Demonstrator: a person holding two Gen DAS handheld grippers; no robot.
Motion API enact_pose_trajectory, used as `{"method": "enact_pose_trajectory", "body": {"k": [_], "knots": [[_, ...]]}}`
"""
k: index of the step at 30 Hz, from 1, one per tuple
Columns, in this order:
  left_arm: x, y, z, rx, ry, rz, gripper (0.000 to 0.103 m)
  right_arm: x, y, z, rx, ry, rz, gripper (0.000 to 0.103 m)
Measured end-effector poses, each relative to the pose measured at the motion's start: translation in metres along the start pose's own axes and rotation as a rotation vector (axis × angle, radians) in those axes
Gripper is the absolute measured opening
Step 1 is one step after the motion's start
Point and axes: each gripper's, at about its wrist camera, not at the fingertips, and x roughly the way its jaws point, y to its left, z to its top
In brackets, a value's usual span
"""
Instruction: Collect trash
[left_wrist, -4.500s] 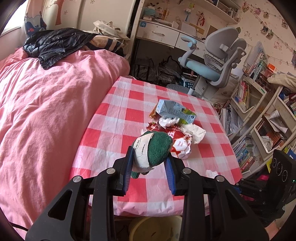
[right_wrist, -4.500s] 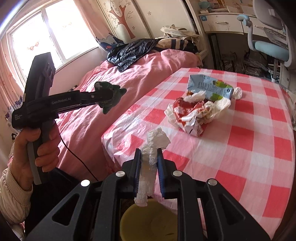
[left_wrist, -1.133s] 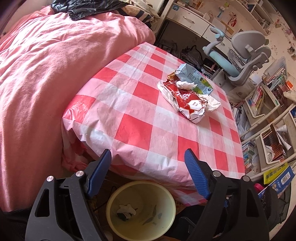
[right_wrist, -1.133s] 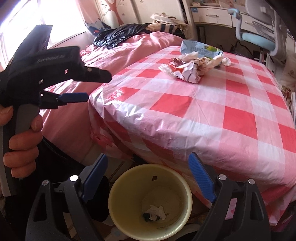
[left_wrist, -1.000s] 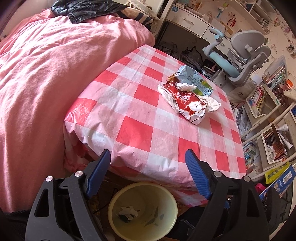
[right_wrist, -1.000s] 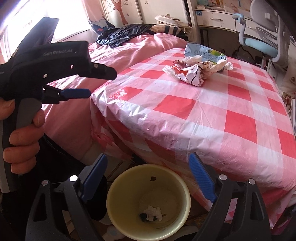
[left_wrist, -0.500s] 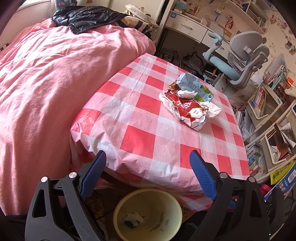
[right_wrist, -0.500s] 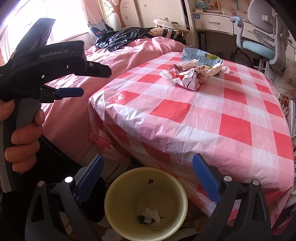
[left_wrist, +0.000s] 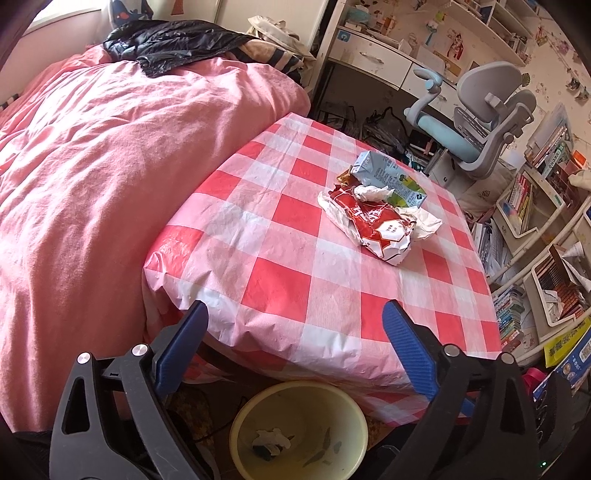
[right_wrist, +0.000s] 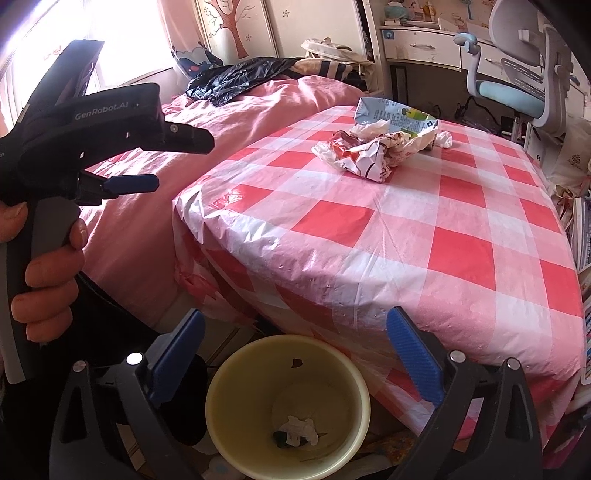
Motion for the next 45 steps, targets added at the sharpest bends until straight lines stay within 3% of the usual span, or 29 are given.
{"method": "enact_pose_trajectory", "body": {"k": [32, 45], "knots": [[0.001, -0.003, 0.002, 0.03, -0.004, -0.009, 0.094, -0.001, 0.0, 0.002, -0.004, -0.011, -0.004, 0.095], [-0.006, -0.002, 0.029, 0.06, -0.025, -0.032, 0.094, -0.028, -0.01, 0.065, -0.18, -0.064, -0.043, 0.095]]}}
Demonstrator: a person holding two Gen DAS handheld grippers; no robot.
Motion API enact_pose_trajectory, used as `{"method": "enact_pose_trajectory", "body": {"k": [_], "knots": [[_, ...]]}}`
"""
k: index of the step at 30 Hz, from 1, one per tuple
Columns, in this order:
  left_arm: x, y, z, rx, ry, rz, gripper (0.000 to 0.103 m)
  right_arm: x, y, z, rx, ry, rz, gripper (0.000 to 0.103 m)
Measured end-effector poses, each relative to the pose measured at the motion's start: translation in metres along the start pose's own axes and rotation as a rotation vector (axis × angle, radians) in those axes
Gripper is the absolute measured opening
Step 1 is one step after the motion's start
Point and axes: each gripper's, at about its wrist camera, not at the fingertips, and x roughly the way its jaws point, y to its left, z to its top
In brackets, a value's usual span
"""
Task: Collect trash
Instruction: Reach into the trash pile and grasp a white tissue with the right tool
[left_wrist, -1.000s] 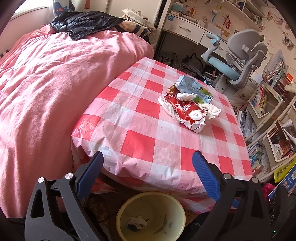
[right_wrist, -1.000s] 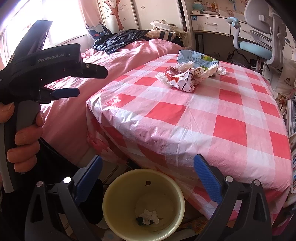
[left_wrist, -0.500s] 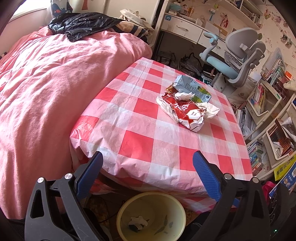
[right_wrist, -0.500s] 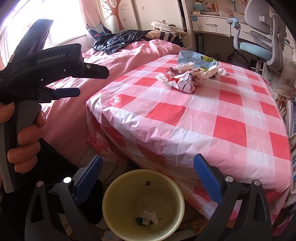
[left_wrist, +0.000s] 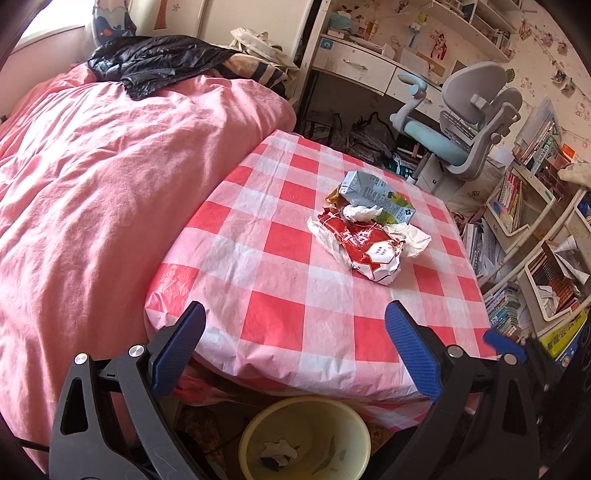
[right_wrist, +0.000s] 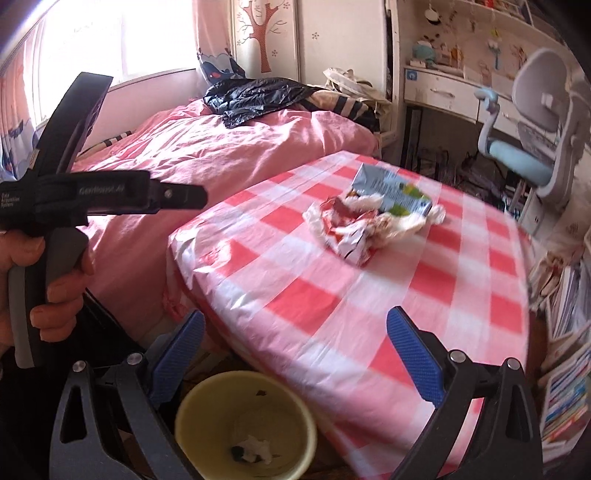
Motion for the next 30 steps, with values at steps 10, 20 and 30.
{"method": "enact_pose_trajectory", "body": {"k": [10, 20, 30], "knots": [[0.04, -0.019, 0.033, 0.068, 0.041, 0.009, 0.094, 0.024, -0.048, 0.043, 0.01, -0.043, -0.021, 0.095], [0.059, 0.008, 0.077, -0.05, 0.024, 0.018, 0.094, 0.1, -0.057, 0.096, -0.066, 0.023, -0.009, 0.088], [0.069, 0.019, 0.079, -0.118, 0.059, 0.001, 0.094, 0.209, -0.068, 0.111, -0.079, 0.266, -0.035, 0.032]]}}
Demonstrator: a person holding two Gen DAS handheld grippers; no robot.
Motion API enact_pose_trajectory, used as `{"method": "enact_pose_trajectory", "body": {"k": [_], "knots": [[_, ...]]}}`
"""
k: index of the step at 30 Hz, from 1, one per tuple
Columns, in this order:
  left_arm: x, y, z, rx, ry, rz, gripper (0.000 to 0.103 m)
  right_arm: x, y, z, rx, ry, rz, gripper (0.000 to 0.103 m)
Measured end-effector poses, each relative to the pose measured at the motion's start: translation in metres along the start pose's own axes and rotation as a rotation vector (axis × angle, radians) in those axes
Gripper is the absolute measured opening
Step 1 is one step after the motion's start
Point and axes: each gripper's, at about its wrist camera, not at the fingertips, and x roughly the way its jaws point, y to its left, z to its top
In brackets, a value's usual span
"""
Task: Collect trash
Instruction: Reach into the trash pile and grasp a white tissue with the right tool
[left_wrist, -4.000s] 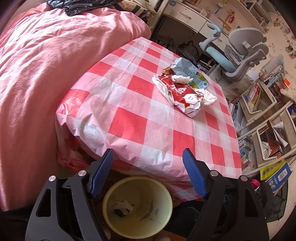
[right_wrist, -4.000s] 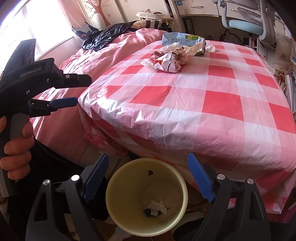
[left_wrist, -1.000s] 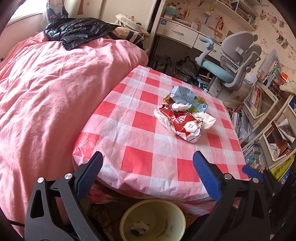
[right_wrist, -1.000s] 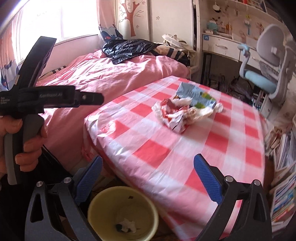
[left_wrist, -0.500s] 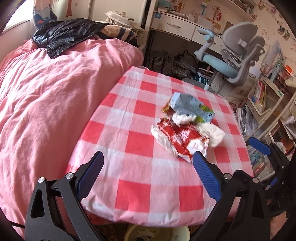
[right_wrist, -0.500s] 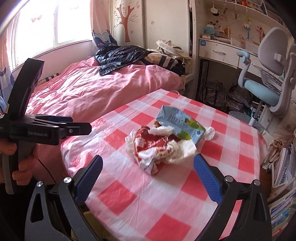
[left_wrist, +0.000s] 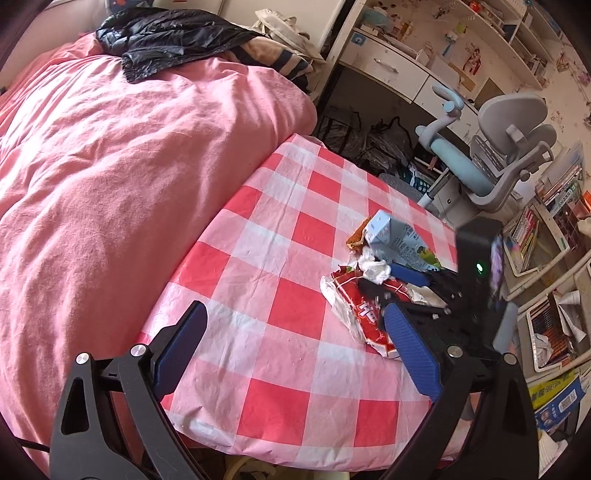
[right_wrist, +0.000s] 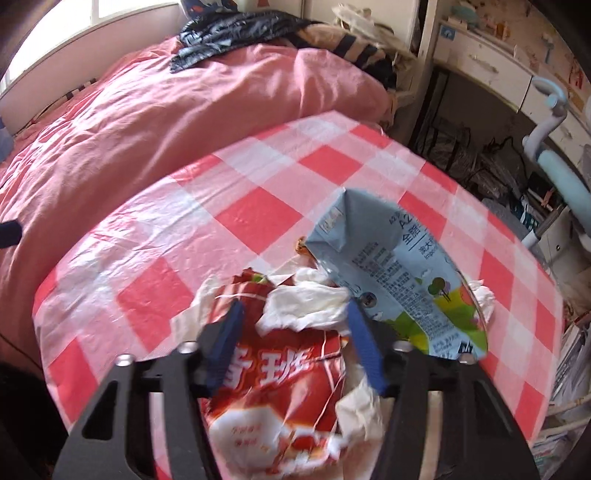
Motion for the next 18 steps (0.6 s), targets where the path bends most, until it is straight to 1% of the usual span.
{"method": "enact_pose_trajectory", "body": {"k": [2, 3, 4, 6, 8, 12, 14, 15, 18], "knots": [[0.008, 0.001, -0.002, -0.003, 0.028, 0.01, 0.094, 0.003, -0.008, 0.001, 0.041, 0.009, 0.025, 0.019], [0.014, 0.002, -0.004, -0.012, 0.05, 0.008, 0.094, 0.0, -0.012, 0.001, 0.067, -0.007, 0.041, 0.01], [0.02, 0.003, -0.006, -0.026, 0.079, -0.003, 0.094, -0.004, -0.015, 0.001, 0.081, -0.021, 0.054, 0.006], [0.03, 0.003, -0.011, -0.043, 0.113, -0.017, 0.094, -0.018, -0.018, -0.001, 0.111, -0.058, 0.077, 0.005], [0.039, -0.001, -0.016, -0.034, 0.134, -0.011, 0.094, -0.035, -0.021, -0.005, 0.142, -0.099, 0.115, 0.005], [0.056, -0.009, -0.025, -0.012, 0.171, -0.003, 0.091, -0.088, -0.023, -0.02, 0.179, -0.201, 0.18, 0.004], [0.055, -0.014, -0.029, -0.002, 0.153, 0.009, 0.088, -0.117, -0.024, -0.031, 0.184, -0.247, 0.19, 0.004], [0.053, -0.017, -0.029, 0.009, 0.139, 0.0, 0.088, -0.126, -0.025, -0.035, 0.19, -0.263, 0.193, 0.004], [0.045, -0.036, -0.029, 0.061, 0.098, -0.074, 0.088, -0.147, -0.032, -0.056, 0.213, -0.295, 0.188, 0.004]]}}
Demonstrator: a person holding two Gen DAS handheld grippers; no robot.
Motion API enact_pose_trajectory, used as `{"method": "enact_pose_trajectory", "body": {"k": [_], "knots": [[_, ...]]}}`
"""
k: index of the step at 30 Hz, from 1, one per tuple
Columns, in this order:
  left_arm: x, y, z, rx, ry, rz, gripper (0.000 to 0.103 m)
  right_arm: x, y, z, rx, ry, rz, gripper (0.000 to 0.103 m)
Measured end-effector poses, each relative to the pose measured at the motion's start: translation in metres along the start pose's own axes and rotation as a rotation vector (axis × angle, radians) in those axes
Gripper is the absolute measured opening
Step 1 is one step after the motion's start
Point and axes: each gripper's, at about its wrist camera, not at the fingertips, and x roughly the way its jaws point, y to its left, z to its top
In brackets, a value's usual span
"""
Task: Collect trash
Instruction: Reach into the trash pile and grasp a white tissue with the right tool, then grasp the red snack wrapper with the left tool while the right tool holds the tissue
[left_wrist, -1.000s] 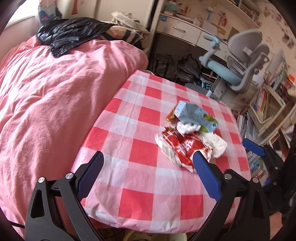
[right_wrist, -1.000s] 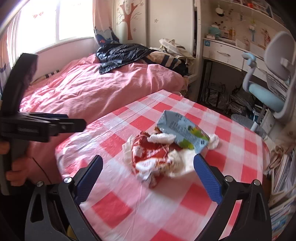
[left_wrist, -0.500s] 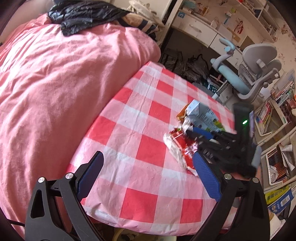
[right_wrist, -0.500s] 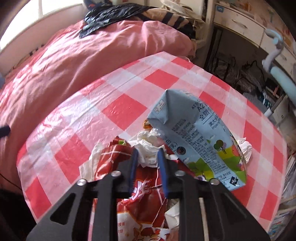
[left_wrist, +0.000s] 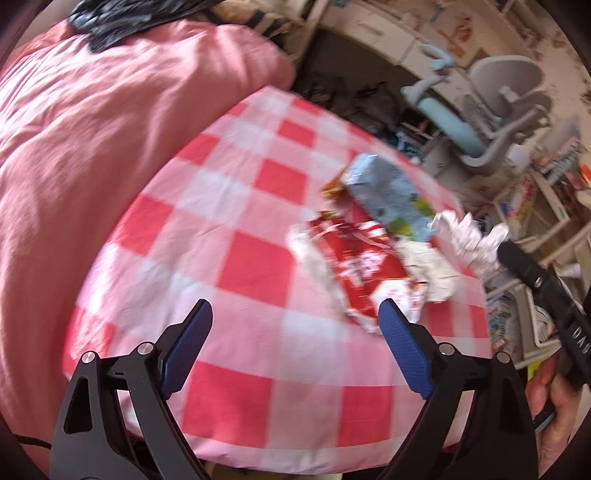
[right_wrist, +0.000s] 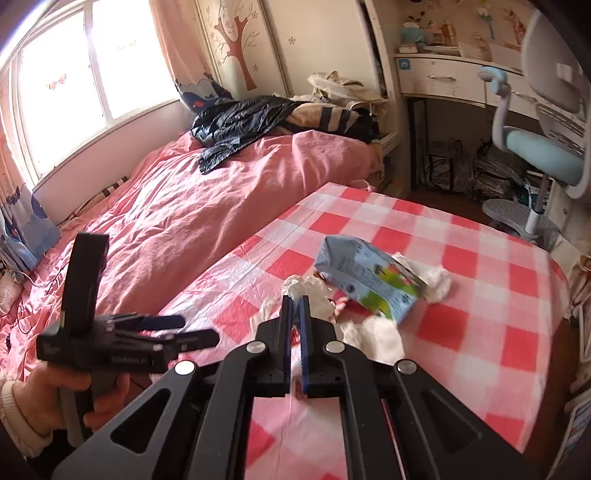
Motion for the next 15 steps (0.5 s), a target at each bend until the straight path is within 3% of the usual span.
{"method": "enact_pose_trajectory", "body": {"k": [5, 9, 12, 14, 15], "knots": [[0.008, -0.048, -0.011, 0.182, 0.015, -0.056, 0.088, -0.027, -0.028, -0.012, 0.11, -0.078, -0.001, 0.004], [0.02, -0.089, -0.025, 0.384, -0.005, 0.037, 0.088, -0.036, -0.047, -0.01, 0.172, -0.125, 0.005, 0.004], [0.034, -0.103, -0.028, 0.453, -0.021, 0.11, 0.086, -0.038, -0.054, -0.012, 0.188, -0.131, 0.009, 0.005], [0.044, -0.105, -0.026, 0.458, -0.021, 0.131, 0.072, -0.038, -0.056, -0.013, 0.19, -0.129, 0.011, 0.004], [0.049, -0.104, -0.024, 0.452, -0.01, 0.128, 0.056, -0.04, -0.057, -0.015, 0.191, -0.129, 0.013, 0.004]]}}
